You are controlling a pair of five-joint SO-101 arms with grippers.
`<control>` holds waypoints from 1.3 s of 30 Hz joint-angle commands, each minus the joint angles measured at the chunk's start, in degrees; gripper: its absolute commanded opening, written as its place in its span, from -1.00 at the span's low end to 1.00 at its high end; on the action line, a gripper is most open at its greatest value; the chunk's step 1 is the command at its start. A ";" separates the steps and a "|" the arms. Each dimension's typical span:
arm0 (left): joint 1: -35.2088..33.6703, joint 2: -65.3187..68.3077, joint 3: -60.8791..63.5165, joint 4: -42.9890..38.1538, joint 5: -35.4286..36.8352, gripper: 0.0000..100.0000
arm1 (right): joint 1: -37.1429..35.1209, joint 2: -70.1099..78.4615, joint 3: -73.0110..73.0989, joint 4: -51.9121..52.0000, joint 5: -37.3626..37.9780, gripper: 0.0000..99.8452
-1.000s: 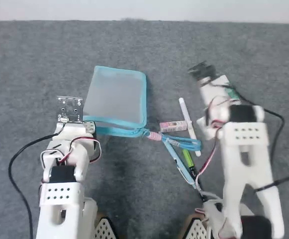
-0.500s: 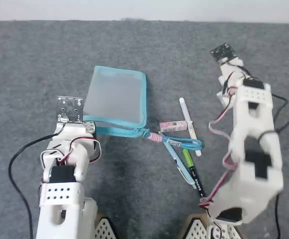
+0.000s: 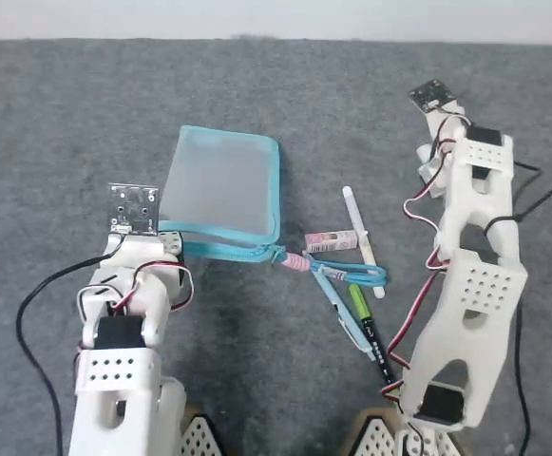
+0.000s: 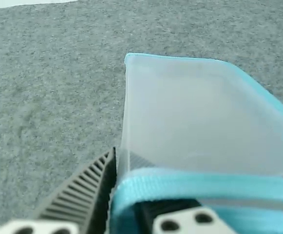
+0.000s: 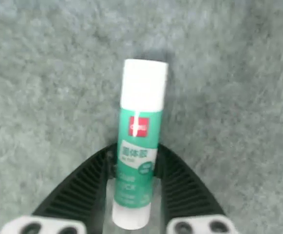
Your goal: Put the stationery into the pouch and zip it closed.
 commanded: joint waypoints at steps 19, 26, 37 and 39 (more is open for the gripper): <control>-0.18 0.00 -0.92 -1.76 0.88 -0.98 | 1.01 -38.99 17.23 17.36 -8.88 -0.98; -0.09 0.00 -0.92 -1.76 0.79 -0.98 | -7.60 -61.41 53.45 1.54 -9.76 -0.98; -0.09 0.09 -0.84 -1.49 0.70 -0.98 | -5.93 -47.60 57.32 -10.24 -9.67 -0.98; -0.18 0.18 -0.84 -1.49 0.62 -0.98 | -6.02 -45.67 56.09 -9.98 -9.41 -0.98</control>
